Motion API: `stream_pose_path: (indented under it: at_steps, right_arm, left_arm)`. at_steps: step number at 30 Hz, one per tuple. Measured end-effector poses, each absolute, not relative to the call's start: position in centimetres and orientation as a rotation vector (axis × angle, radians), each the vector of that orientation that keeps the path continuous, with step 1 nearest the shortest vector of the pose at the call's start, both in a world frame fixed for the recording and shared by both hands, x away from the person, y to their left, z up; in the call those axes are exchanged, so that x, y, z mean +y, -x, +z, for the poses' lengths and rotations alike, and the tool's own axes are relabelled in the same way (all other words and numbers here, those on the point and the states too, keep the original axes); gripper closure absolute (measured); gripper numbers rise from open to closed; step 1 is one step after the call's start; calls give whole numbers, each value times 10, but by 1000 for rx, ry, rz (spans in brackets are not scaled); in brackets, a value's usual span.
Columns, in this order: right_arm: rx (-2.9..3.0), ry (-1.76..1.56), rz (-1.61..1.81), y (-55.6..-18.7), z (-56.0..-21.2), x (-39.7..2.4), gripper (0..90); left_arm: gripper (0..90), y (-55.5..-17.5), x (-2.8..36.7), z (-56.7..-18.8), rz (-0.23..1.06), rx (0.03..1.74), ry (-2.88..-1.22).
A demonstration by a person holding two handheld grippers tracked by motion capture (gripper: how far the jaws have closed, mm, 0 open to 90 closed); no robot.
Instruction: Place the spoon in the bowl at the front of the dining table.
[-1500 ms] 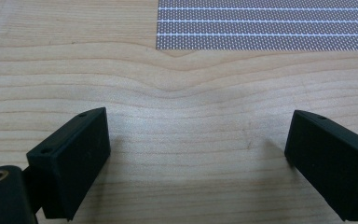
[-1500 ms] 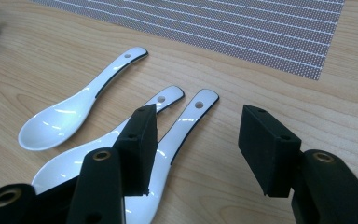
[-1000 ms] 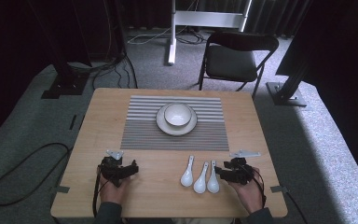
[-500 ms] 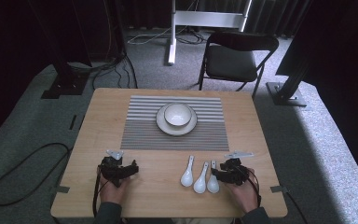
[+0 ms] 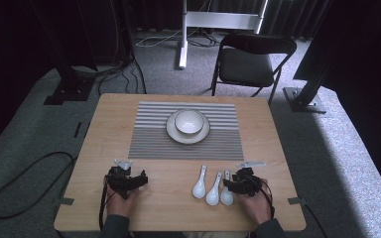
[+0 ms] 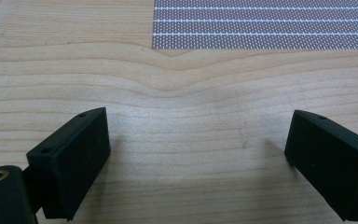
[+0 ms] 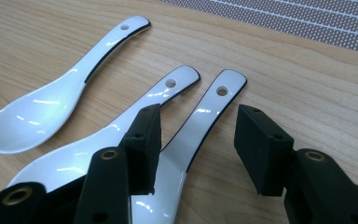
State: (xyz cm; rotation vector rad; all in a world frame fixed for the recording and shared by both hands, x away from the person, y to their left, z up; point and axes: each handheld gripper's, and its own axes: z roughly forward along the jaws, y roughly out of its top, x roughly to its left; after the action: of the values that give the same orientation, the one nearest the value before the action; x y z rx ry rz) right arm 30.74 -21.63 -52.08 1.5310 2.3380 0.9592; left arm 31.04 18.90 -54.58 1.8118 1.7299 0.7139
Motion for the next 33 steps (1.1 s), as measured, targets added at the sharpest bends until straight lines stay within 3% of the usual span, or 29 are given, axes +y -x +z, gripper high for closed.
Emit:
stream_pose_path:
  at_steps: [33]
  right_arm:
    - [2344, -1492, 869, -314, -527, -204, 575]
  left_arm:
    - [70, -310, 188, -546, 713, 1724, -1813]
